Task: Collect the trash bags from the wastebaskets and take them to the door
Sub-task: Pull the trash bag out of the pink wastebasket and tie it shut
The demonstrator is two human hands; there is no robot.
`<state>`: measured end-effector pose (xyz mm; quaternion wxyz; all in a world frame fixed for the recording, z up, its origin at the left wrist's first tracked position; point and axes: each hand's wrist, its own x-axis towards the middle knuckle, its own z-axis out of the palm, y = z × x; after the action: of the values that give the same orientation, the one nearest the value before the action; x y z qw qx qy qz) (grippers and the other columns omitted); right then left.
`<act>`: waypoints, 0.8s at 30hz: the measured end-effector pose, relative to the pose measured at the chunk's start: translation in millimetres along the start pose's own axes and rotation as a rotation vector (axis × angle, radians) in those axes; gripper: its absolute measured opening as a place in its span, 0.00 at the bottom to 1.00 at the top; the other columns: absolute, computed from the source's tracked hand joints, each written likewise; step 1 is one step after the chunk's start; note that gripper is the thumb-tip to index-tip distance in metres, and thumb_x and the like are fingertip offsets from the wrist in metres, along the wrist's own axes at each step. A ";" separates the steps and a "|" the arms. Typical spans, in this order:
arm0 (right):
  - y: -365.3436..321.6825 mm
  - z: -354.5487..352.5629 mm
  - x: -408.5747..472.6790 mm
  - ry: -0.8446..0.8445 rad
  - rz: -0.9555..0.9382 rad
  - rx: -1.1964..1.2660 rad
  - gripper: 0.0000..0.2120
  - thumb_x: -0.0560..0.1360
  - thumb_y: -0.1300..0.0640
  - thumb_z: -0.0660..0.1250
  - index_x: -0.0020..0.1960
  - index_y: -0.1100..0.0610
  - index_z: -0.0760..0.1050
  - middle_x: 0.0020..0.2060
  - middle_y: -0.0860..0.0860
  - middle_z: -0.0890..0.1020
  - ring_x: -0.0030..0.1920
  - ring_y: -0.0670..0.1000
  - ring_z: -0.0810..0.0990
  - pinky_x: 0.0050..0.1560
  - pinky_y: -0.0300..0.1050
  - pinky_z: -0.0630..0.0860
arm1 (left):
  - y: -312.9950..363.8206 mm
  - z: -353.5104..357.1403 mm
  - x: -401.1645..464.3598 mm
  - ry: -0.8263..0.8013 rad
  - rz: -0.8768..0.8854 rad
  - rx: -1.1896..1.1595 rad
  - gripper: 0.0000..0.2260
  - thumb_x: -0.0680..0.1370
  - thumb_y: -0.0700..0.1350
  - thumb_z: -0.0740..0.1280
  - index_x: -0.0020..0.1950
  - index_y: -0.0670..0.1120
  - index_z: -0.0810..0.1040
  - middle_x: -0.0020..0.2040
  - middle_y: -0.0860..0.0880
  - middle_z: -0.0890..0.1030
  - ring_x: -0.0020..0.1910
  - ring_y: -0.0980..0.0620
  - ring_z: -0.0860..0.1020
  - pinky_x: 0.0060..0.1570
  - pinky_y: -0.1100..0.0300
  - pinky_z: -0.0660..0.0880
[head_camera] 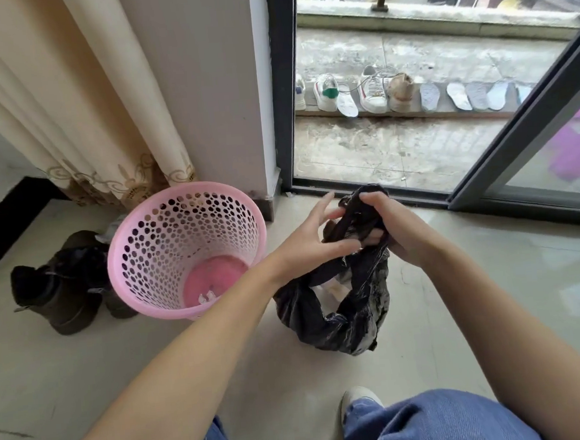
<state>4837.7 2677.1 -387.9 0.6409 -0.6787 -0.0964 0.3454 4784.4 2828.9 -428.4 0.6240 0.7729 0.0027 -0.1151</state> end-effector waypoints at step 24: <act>93.5 -15.2 19.7 0.027 -0.003 -1.821 0.23 0.80 0.50 0.52 0.75 0.48 0.55 0.61 0.55 0.73 0.58 0.56 0.73 0.52 0.49 0.69 | -58.3 18.1 21.3 0.071 -0.472 -0.343 0.06 0.77 0.37 0.63 0.49 0.44 0.78 0.40 0.41 0.79 0.36 0.47 0.76 0.37 0.55 0.73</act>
<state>4832.1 2661.3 -483.2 -0.1414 -0.9264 -0.3252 0.1271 4793.4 2821.4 -492.0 0.7009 0.6377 0.2237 -0.2280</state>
